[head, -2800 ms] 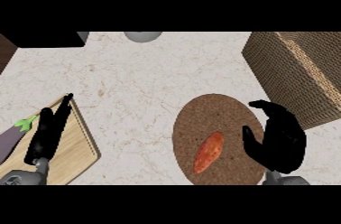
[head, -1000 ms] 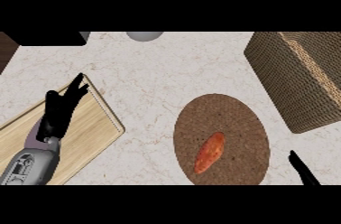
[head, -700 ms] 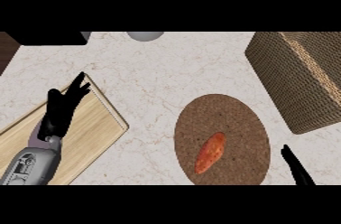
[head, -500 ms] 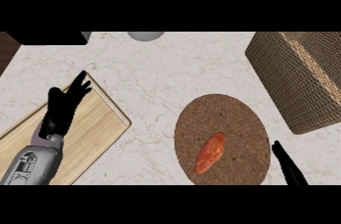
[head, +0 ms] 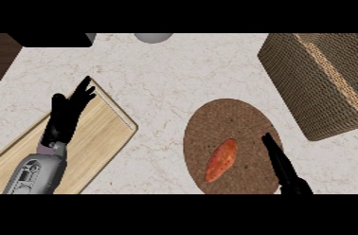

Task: Pick the sweet potato from the placemat and place it in the basket

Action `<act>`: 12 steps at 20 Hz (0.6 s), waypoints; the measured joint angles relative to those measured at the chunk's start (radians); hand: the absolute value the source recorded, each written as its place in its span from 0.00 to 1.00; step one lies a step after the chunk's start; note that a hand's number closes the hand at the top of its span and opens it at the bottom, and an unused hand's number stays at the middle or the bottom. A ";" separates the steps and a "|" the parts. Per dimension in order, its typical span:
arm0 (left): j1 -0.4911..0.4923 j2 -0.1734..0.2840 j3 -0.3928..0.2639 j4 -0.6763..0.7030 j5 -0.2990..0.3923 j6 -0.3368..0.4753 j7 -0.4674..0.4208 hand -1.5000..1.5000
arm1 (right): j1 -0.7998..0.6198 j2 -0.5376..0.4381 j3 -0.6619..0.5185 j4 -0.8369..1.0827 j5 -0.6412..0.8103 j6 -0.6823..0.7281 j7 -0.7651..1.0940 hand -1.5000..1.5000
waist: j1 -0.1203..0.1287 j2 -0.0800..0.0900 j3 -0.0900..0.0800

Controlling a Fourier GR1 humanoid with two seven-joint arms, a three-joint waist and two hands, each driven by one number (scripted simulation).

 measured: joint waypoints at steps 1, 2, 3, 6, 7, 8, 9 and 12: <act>-0.015 -0.003 0.005 0.005 -0.003 -0.005 0.009 0.50 | -0.010 0.008 -0.006 0.016 0.001 0.003 -0.008 0.00 | 0.000 0.000 0.000; -0.013 0.000 0.010 -0.012 -0.005 -0.011 0.021 0.50 | -0.019 0.025 -0.001 0.031 0.015 0.001 -0.007 0.00 | 0.000 0.000 0.000; -0.006 0.002 0.013 -0.022 -0.008 -0.017 0.026 0.50 | -0.039 0.044 -0.003 0.058 0.018 0.000 -0.011 0.00 | 0.001 0.000 0.000; -0.005 -0.006 0.030 -0.032 -0.015 -0.030 0.033 0.50 | -0.065 0.086 0.004 0.118 0.040 -0.003 -0.029 0.00 | 0.001 0.000 0.000; -0.001 -0.003 0.040 -0.037 -0.015 -0.039 0.033 0.50 | -0.070 0.094 -0.002 0.130 0.042 -0.001 -0.032 0.00 | 0.001 0.000 0.000; 0.005 -0.006 0.047 -0.042 -0.015 -0.046 0.031 0.50 | -0.064 0.097 -0.003 0.130 0.040 0.000 -0.044 0.00 | 0.001 0.000 0.000; 0.003 -0.018 0.042 -0.034 -0.028 -0.039 0.029 0.50 | -0.056 0.106 0.004 0.133 0.049 -0.008 -0.049 0.00 | 0.000 0.000 0.000; 0.019 -0.040 0.043 -0.046 -0.049 -0.035 0.021 0.50 | -0.092 0.143 -0.004 0.183 0.054 -0.001 -0.058 0.00 | 0.001 0.000 0.000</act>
